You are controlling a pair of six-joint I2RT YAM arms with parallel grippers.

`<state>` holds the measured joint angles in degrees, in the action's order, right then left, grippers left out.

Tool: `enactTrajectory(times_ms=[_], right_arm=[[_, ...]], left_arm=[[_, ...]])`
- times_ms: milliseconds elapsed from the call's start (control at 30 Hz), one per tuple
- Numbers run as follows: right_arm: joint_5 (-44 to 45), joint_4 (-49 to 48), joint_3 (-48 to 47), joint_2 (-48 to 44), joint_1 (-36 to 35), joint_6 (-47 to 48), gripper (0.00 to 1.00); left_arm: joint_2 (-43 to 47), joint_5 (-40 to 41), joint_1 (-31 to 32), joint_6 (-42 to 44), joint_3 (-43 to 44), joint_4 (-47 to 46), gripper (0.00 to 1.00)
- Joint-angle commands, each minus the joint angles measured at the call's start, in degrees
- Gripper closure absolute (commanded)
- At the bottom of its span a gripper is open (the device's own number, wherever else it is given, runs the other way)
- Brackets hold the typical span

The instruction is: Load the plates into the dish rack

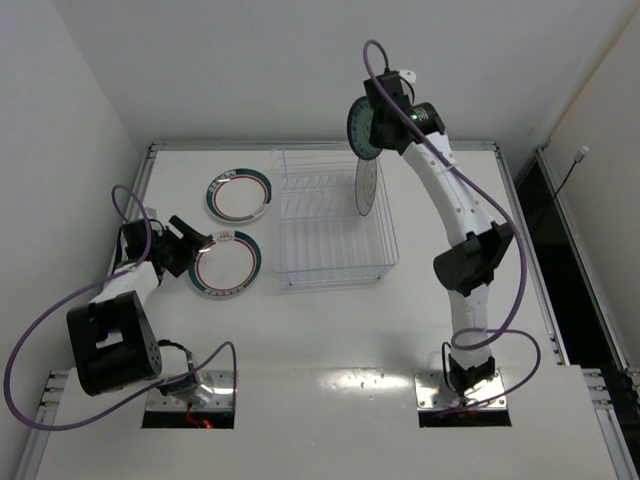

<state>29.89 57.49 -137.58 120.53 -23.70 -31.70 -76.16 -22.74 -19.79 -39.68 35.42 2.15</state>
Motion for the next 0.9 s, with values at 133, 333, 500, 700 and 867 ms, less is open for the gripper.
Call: enactTrajectory(times_ms=[133,333,500,700,867], right_arm=[[14.39,3.76,4.61,0.13,-5.82,-2.39,1.0],[22.66,6.74,2.4,4.53,-10.21,-6.87,1.0],[28.28,9.04,2.4,9.1,-12.15,-9.52,1.0],[34.79,8.96,1.08,10.34,-12.68,-10.13,1.0],[35.07,8.42,3.09,11.39,-12.68,-10.83,1.0]], left_arm=[[0.31,0.07,5.01,-0.13,-0.88,1.63,0.29],[-0.22,-0.46,7.57,-1.19,-1.41,2.24,0.29],[-1.45,-2.57,7.57,-1.8,-1.41,1.63,0.29],[-0.4,-3.1,7.57,-1.8,-1.93,1.63,0.29],[-0.39,-3.1,7.57,-2.33,-1.93,1.1,0.29]])
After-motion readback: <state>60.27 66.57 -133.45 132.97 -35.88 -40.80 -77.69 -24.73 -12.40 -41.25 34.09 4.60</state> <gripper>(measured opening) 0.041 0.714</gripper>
